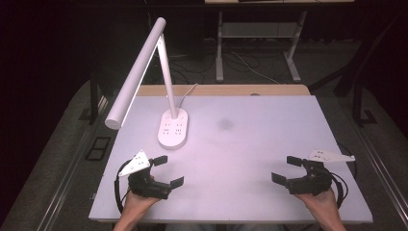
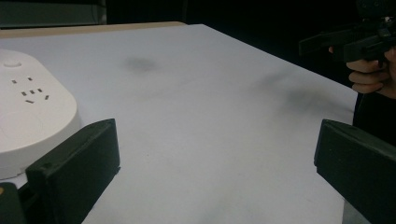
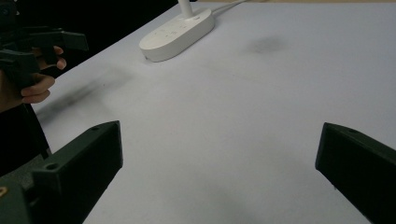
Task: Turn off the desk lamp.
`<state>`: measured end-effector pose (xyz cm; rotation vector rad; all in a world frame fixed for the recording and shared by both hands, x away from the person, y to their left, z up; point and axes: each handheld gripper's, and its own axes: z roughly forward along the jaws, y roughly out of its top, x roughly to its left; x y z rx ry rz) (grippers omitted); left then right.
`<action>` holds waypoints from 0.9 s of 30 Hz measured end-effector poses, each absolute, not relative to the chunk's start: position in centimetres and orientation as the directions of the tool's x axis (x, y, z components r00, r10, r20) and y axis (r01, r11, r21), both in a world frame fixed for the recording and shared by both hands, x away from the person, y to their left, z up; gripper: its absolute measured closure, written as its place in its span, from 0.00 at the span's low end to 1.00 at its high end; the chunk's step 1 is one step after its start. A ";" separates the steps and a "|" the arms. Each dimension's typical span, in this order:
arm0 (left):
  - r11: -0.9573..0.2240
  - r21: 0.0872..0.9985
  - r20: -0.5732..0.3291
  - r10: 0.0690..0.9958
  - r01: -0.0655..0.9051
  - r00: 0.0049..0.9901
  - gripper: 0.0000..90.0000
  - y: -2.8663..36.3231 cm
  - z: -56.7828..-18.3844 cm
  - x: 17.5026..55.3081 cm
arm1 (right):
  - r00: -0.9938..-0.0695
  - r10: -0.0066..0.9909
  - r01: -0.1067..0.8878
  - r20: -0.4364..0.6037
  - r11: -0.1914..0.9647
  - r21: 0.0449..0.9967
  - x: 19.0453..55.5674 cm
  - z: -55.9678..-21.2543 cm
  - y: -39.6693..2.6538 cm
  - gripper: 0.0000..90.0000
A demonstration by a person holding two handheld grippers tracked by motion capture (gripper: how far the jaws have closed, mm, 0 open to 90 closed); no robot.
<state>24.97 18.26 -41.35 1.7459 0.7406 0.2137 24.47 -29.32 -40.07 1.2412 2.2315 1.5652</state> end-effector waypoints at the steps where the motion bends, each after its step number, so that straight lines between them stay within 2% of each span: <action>1: -0.131 0.921 -0.230 0.578 0.367 0.783 0.00 18.2 -41.4 25.0 | -0.648 0.688 0.542 0.328 0.113 0.833 24.5 -40.1 -29.3 0.01; 27: -0.150 0.918 -0.221 0.573 0.366 0.789 0.00 17.8 -41.6 25.1 | -0.643 0.685 0.579 0.343 0.140 0.804 25.0 -40.1 -29.4 0.01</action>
